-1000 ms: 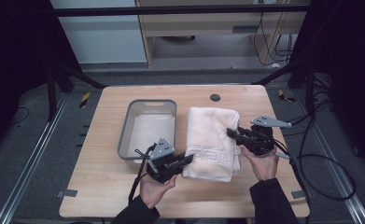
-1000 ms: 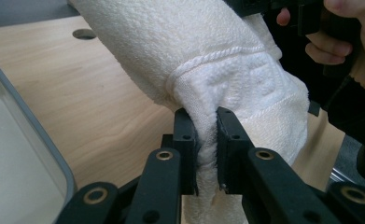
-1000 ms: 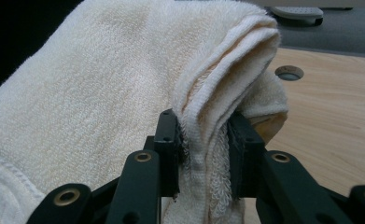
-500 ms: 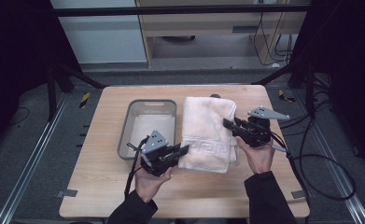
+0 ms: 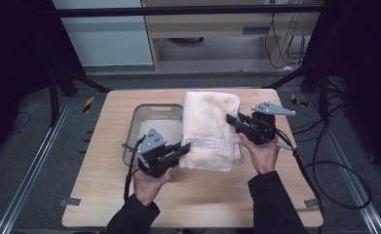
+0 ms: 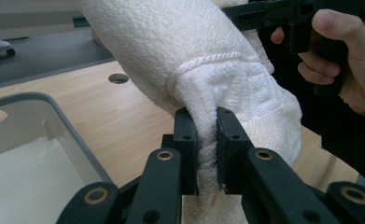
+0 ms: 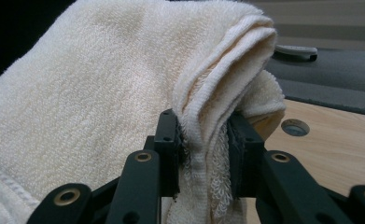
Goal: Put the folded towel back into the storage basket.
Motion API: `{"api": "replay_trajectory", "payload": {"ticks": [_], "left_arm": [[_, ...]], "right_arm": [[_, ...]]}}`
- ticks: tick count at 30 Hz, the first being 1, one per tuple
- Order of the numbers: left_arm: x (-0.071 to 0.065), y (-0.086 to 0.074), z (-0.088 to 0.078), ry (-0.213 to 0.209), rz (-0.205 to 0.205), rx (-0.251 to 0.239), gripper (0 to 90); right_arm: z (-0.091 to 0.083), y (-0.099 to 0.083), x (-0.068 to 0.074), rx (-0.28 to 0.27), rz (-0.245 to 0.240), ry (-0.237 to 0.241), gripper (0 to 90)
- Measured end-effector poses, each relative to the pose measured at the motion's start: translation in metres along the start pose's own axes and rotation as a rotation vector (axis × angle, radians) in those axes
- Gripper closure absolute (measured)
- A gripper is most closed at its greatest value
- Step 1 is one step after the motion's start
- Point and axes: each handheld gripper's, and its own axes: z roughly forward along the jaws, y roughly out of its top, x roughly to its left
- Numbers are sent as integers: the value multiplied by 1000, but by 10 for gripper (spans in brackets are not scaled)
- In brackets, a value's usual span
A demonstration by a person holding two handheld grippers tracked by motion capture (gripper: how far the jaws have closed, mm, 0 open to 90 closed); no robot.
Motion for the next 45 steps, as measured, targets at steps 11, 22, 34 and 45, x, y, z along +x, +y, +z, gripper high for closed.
{"api": "replay_trajectory", "payload": {"ticks": [11,22,34,45], "left_arm": [[11,8,-13,26,6,-32,802],[24,12,-26,52,-7,-68,803],[36,14,-44,75,-20,-104,804],[50,11,-69,112,-37,-126,804]], "right_arm": [[12,12,10,-31,-2,10,693],[27,24,23,-47,-10,20,692],[41,37,39,-57,-20,37,693],[61,47,62,-53,-36,71,693]]}}
